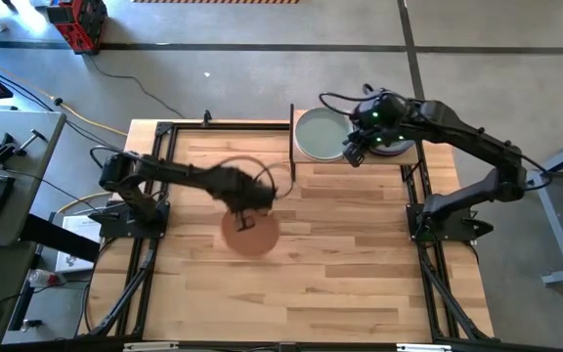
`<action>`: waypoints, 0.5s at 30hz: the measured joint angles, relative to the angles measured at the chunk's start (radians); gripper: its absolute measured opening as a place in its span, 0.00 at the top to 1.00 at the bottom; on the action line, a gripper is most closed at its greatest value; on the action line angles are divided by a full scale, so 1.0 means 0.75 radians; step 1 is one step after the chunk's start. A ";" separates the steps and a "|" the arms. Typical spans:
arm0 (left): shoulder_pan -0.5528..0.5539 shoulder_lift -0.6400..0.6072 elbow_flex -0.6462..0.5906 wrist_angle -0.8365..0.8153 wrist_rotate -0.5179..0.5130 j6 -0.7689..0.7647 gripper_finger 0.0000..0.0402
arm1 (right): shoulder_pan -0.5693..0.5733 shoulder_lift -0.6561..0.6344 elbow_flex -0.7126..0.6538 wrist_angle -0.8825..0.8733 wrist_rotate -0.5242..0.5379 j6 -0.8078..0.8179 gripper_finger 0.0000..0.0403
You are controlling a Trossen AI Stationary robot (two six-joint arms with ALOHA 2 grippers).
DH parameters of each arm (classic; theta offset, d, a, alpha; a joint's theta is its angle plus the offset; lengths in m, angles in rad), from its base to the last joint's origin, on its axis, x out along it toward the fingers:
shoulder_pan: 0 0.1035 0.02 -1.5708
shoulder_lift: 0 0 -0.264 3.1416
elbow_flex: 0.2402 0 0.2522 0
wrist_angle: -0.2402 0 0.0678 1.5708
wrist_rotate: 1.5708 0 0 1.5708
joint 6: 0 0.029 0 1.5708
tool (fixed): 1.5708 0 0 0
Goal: Place and stack plates onto a shelf
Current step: Stack the brown plate on top of the blue plate on the shelf
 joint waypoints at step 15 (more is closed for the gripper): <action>0.331 0.000 0.600 0.126 -0.345 0.037 1.00 | 0.000 -0.065 0.000 0.045 0.075 -0.114 0.74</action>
